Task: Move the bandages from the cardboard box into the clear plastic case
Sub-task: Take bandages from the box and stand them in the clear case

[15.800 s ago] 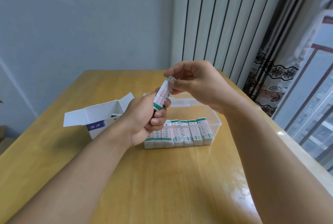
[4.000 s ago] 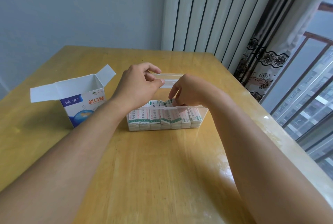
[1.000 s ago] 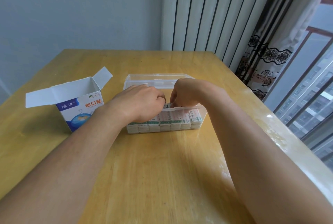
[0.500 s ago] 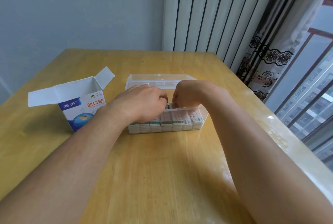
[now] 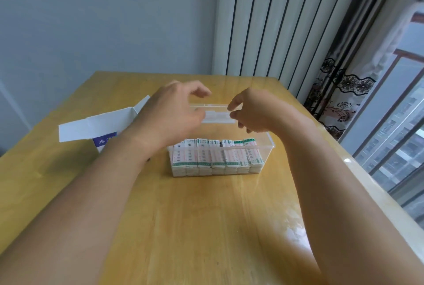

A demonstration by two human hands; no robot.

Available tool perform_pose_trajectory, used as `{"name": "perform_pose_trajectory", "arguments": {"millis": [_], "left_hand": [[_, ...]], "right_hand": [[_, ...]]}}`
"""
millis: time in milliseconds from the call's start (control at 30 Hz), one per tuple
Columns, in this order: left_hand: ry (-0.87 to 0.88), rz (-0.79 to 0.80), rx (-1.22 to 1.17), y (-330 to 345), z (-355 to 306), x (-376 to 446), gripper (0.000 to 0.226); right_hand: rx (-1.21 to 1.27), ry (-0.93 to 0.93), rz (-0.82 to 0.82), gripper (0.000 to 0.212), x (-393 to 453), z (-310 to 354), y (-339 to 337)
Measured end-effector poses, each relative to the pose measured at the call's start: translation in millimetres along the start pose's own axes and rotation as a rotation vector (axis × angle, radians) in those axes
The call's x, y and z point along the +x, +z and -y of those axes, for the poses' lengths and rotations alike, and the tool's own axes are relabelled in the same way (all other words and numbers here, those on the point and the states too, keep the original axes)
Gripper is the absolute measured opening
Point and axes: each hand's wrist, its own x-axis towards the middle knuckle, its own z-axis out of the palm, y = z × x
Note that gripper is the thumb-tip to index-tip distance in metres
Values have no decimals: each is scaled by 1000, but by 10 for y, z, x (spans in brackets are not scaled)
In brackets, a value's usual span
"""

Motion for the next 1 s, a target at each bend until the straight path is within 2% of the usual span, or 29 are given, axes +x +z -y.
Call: {"name": "perform_pose_trajectory", "arguments": {"millis": [33,100,233,333,433,567,633,767,867,933,1000], "left_hand": [[-9,-102,-16,-154,30,-34,37],[-73,-171,12,-269,205,-90,49],[-261,-33,128,-472,752,-329,96],[-308,28,19,-446,1125,-495,109],[-297,-105,-146,-352,1338,-615,111],[-196,-119,-319,-290,1454,-687,119],[-129,-194,-371,-290,1444,-732,120],[171,-449,-111,-283,1389,-730,124],[325,-505,-10,-278,1369,-706,128],[362,-501,5,-281,1340,-702,127],[393,-476,3,-281,1291,-714,126]], "right_hand": [[48,-16,-95,27,-34,30,-64],[105,-27,-225,25,-69,35,-66],[132,-111,-395,19,-191,252,-57],[94,-112,-339,14,-220,360,26],[62,-47,-213,16,-206,426,106],[211,-158,-315,15,-249,709,149],[309,-275,-356,14,-283,948,175],[388,-451,-332,20,-339,1355,254],[280,-545,-355,27,-356,1518,310],[176,-633,-294,31,-357,1554,368],[98,-670,-130,24,-373,1564,467]]}}
